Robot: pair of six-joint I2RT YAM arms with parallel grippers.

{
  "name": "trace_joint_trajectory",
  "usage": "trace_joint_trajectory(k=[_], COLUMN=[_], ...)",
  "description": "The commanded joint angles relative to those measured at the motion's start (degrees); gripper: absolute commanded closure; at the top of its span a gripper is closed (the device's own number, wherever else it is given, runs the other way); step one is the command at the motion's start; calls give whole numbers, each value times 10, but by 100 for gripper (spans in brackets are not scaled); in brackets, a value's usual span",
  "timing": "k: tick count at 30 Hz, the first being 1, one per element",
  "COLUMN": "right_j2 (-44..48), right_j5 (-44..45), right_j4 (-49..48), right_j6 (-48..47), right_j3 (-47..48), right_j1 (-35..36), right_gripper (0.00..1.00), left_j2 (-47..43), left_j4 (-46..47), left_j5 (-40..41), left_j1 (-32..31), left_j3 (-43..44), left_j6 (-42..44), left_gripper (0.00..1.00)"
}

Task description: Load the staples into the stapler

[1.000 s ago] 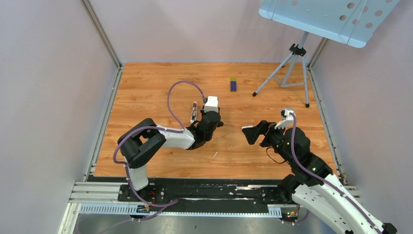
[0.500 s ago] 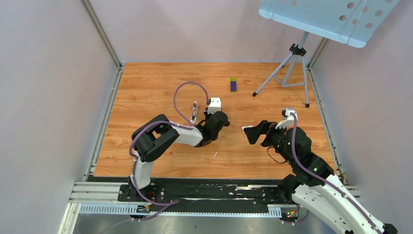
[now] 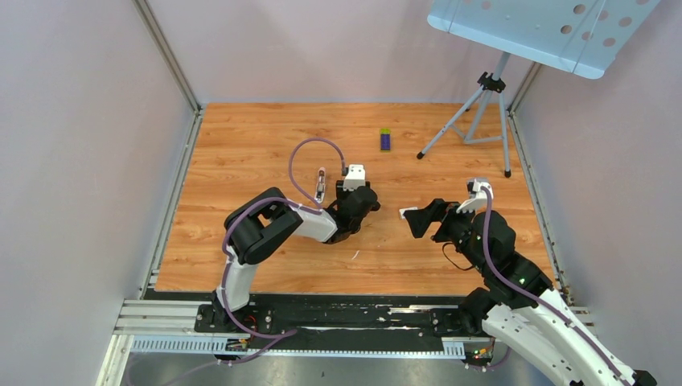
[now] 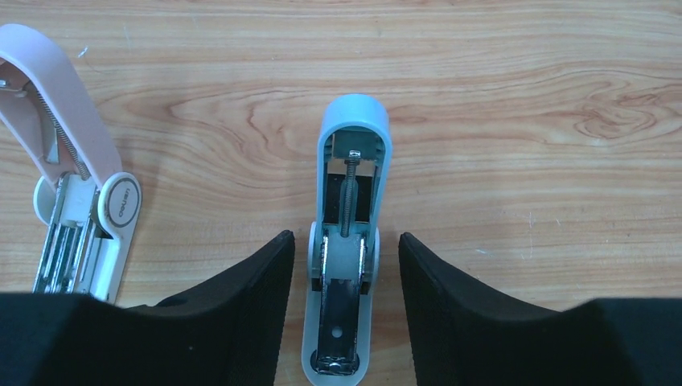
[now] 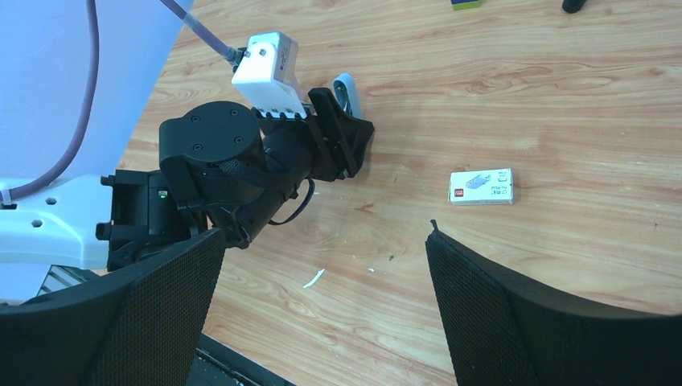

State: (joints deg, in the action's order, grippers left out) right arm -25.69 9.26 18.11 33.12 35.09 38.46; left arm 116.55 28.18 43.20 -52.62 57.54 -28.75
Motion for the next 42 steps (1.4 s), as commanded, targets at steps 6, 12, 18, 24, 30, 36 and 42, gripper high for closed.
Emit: trace_joint_trajectory(k=[6, 12, 18, 24, 30, 36, 42], right_j2=[10, 16, -41, -148, -259, -393, -502], right_j5=[2, 18, 8, -19, -110, -278, -352], right_j4=[20, 25, 11, -10, -64, -102, -111], right_j6=[11, 5, -47, -77, -87, -110, -125], right_j3=[-10, -29, -31, -9, -7, 20, 61], right_j1=[-7, -6, -7, -41, -153, -292, -369], right_gripper=[0, 0, 2, 14, 42, 54, 58], left_j2=[-55, -131, -202, -265, -313, -315, -252], left_j4=[-6, -63, -161, -191, -126, 24, 86], left_j5=[-48, -74, -129, -204, -263, -366, -486], left_j1=[3, 3, 2, 3, 3, 2, 2], left_j3=[2, 9, 30, 1, -79, -166, -146], left_j6=[6, 15, 16, 8, 48, 159, 251], left_gripper=[33, 21, 15, 18, 23, 29, 29])
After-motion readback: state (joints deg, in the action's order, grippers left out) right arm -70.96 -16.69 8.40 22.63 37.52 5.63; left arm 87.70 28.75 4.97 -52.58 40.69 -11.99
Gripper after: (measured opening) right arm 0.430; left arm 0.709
